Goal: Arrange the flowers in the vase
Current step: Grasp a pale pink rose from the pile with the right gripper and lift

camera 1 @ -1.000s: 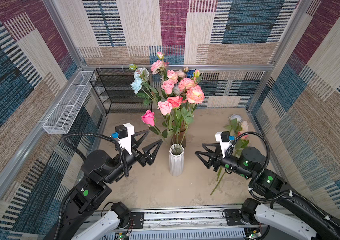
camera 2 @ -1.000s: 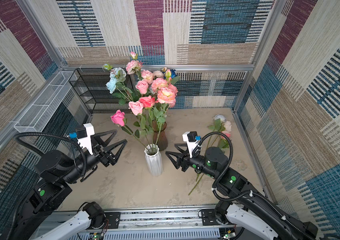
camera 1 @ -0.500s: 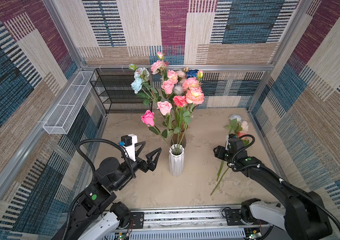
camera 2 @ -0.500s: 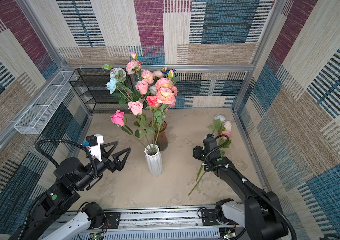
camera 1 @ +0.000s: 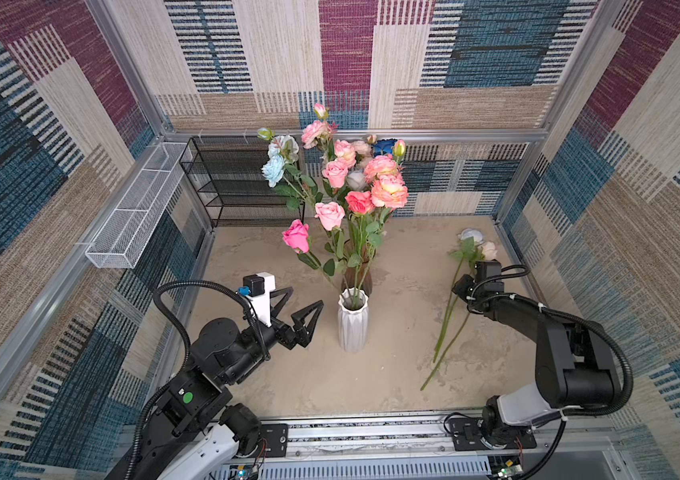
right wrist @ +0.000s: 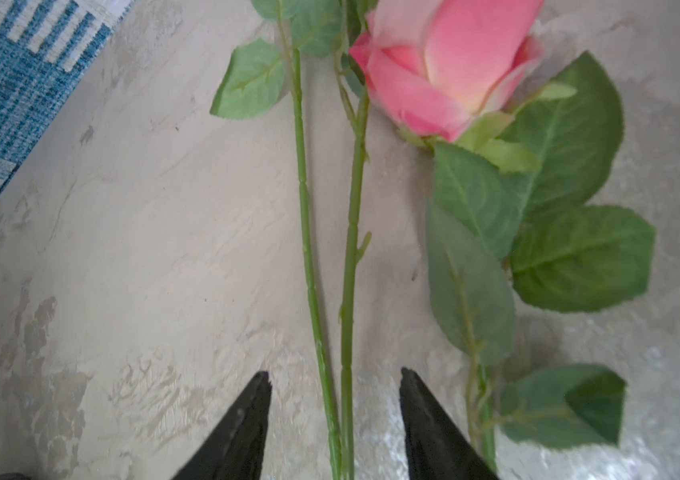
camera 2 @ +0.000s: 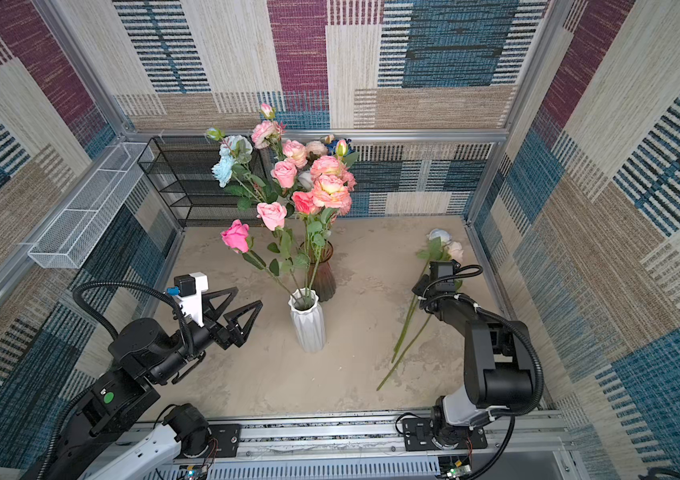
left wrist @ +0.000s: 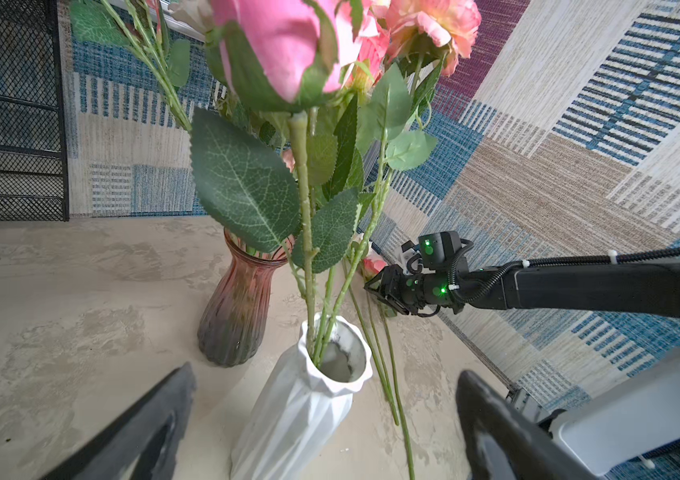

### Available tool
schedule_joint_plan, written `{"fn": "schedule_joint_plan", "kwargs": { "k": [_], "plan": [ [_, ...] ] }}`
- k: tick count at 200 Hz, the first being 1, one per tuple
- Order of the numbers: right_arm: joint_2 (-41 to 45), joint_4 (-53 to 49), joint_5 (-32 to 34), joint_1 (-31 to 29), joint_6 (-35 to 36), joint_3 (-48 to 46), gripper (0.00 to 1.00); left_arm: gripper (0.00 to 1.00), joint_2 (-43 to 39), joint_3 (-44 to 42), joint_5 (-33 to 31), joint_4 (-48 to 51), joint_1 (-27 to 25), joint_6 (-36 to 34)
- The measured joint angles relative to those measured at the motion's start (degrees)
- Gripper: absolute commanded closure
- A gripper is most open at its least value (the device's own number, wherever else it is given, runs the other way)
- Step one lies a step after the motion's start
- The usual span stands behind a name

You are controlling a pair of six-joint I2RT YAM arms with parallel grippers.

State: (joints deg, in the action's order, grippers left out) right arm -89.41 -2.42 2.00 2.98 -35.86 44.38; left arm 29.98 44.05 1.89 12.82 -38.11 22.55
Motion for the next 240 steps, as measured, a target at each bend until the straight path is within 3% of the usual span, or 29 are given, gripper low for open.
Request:
{"fn": "schedule_joint_plan", "kwargs": {
  "k": [53, 121, 185, 240],
  "plan": [
    [-8.8, 0.6, 0.0, 1.7, -0.4, 6.5, 0.65, 0.01, 0.0, 0.1, 0.0, 0.3, 0.0, 0.0],
    [-11.1, 0.3, -0.1, 2.2, -0.5, 9.2, 1.00, 0.01, -0.3, 0.5, 0.0, 1.2, 0.0, -0.2],
    [4.2, 1.3, -0.1, 0.9, 0.7, 5.7, 1.00, 0.01, -0.1, 0.7, 0.0, 1.2, 0.0, -0.2],
    [24.2, 1.1, -0.6, -7.1, 3.0, 4.9, 1.00, 0.01, 0.5, 2.6, -0.2, 1.6, 0.0, -0.3]
  ]
}}
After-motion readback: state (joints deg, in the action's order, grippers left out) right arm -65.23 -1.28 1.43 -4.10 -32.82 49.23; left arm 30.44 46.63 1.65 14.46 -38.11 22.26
